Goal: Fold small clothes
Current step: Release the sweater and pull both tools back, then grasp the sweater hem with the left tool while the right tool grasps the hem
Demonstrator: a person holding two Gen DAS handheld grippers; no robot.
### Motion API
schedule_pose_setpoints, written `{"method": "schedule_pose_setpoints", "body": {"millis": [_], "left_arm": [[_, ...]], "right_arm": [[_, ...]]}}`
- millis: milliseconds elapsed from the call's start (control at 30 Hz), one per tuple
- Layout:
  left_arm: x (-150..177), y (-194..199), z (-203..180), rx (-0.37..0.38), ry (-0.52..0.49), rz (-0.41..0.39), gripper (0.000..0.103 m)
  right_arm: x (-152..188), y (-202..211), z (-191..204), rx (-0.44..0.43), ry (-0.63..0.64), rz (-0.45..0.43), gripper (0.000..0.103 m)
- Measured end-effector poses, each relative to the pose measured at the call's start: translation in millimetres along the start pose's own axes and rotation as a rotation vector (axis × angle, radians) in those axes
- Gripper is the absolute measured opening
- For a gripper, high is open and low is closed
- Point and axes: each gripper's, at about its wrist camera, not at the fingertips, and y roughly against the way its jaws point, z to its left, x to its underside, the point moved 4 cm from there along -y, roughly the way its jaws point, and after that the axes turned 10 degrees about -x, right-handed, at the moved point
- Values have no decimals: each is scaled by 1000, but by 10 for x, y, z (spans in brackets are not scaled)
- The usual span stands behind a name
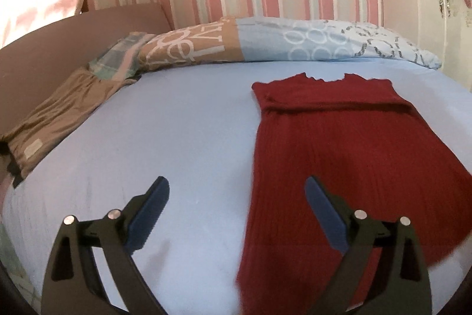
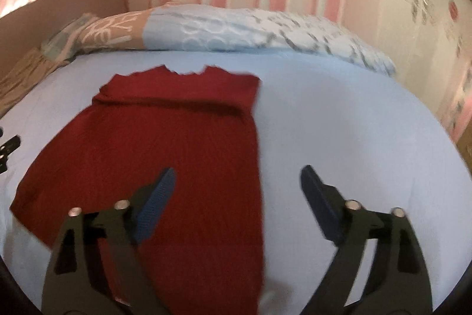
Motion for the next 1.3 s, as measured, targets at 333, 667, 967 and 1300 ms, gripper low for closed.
{"method": "schedule_pose_setpoints", "body": {"millis": [333, 667, 967, 1300], "left_arm": [[558, 387, 205, 20, 103, 82, 94], [638, 555, 354, 62, 117, 101, 94], [644, 446, 340, 205, 170, 144, 94], [739, -15, -169, 234, 118, 265, 93]], "right_arm": [[679, 185, -73, -29, -141, 69, 60], [887, -11, 15, -141, -217, 143, 15], [939, 26, 46, -137, -178, 104, 13], [934, -3, -28, -185, -189, 84, 14]]}}
